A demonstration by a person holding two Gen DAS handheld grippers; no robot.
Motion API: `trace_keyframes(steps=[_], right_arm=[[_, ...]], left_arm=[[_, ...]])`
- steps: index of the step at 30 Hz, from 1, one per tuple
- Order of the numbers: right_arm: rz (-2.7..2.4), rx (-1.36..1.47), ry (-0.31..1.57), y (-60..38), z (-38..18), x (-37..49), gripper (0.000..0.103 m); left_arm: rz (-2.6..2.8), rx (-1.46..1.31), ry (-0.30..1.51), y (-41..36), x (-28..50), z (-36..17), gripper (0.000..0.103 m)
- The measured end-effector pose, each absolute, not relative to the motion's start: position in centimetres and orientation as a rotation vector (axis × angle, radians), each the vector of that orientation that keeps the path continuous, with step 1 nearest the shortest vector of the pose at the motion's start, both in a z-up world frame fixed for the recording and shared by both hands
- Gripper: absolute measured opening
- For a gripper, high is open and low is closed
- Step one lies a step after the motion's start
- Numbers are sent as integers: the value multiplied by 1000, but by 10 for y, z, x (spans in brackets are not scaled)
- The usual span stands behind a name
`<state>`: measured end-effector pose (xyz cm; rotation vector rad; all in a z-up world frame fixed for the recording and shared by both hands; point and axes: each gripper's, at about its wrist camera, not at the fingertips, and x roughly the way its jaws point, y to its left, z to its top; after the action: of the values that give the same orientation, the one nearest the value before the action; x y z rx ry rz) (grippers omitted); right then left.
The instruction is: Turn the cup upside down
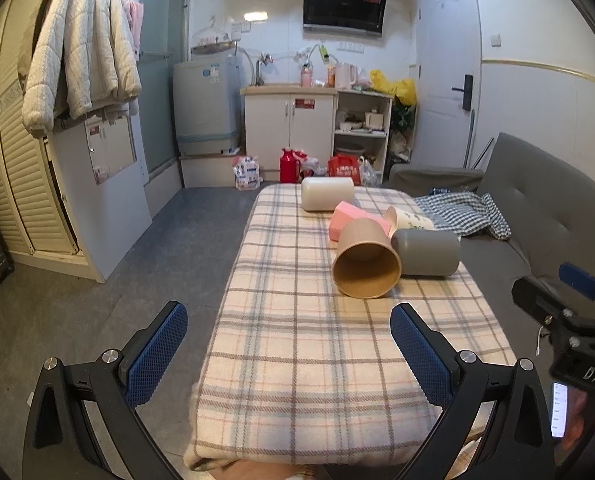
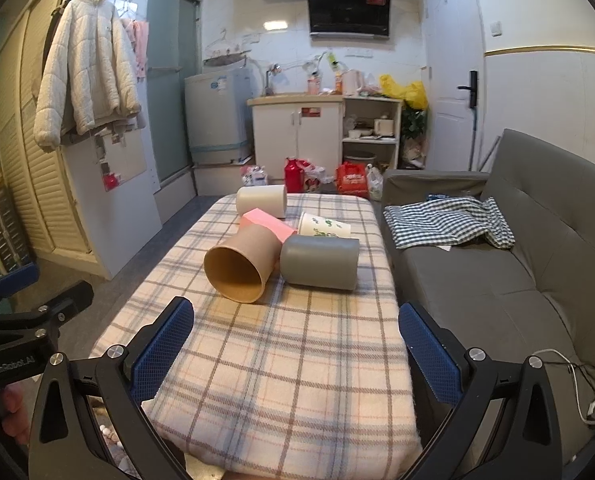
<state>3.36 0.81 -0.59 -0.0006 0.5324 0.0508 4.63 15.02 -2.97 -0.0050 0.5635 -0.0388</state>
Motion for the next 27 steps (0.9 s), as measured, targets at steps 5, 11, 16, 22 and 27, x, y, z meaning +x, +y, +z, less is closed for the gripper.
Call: trace_keyframes(steps=[5, 11, 16, 22, 27], right_arm=[[89, -73, 582, 9, 6, 80, 103], [179, -155, 679, 18, 17, 165, 103], [284, -208, 816, 33, 5, 248, 103], [327, -301, 1018, 57, -40, 333, 103], [345, -330, 1106, 66, -70, 375, 98]], left_arm=[[-1, -5, 621, 161, 79, -34, 103], [60, -18, 674, 182, 129, -41, 103], [100, -31, 709, 195, 173, -53, 103], [131, -43, 743, 204, 224, -73, 103], [137, -57, 771, 210, 254, -91, 103]])
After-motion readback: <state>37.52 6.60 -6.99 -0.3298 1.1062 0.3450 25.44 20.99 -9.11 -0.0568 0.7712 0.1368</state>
